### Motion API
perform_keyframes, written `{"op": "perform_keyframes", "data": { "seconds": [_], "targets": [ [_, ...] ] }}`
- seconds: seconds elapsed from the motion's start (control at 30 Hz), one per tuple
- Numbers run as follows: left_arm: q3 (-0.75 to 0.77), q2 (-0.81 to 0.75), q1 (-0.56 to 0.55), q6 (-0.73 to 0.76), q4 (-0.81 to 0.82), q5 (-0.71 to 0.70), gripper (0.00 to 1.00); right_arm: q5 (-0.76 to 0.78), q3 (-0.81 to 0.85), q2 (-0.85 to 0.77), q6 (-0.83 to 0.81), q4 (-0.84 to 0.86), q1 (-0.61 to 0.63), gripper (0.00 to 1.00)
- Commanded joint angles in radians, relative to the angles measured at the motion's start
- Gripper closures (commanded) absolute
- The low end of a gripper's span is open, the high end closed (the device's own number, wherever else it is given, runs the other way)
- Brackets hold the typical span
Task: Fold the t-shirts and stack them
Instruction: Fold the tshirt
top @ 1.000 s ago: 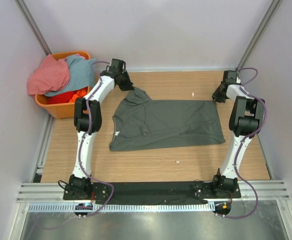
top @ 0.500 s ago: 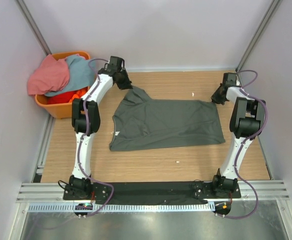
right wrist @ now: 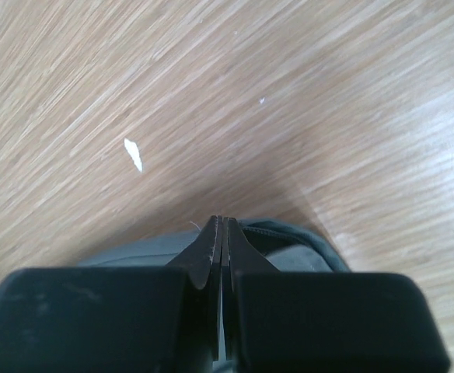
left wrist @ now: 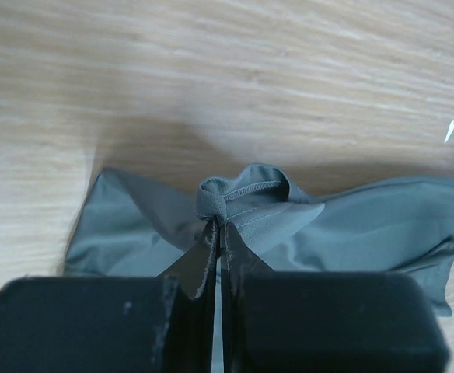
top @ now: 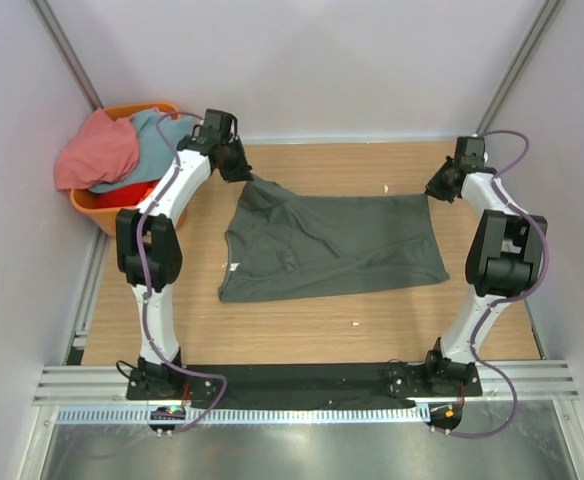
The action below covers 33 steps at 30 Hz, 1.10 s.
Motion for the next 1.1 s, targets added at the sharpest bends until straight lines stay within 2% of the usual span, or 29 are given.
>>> {"op": "perform_keyframes", "data": {
  "seconds": [0.0, 0.23, 0.6, 1.07],
  "targets": [
    [-0.055, -0.086, 0.004, 0.027, -0.003, -0.020, 1.00, -0.037, -0.041, -0.082, 0.015, 0.017, 0.000, 0.98],
    [-0.177, -0.204, -0.003, 0.033, -0.006, -0.026, 1.00, -0.060, -0.102, -0.168, -0.002, -0.005, 0.002, 0.98],
    [-0.436, -0.417, -0.071, 0.041, -0.045, -0.090, 1.00, 0.014, -0.219, -0.295, -0.016, -0.023, 0.002, 0.99],
    [-0.658, -0.531, -0.194, -0.011, -0.060, -0.225, 1.00, 0.089, -0.323, -0.375, -0.017, -0.024, -0.023, 0.99]
  ]
}}
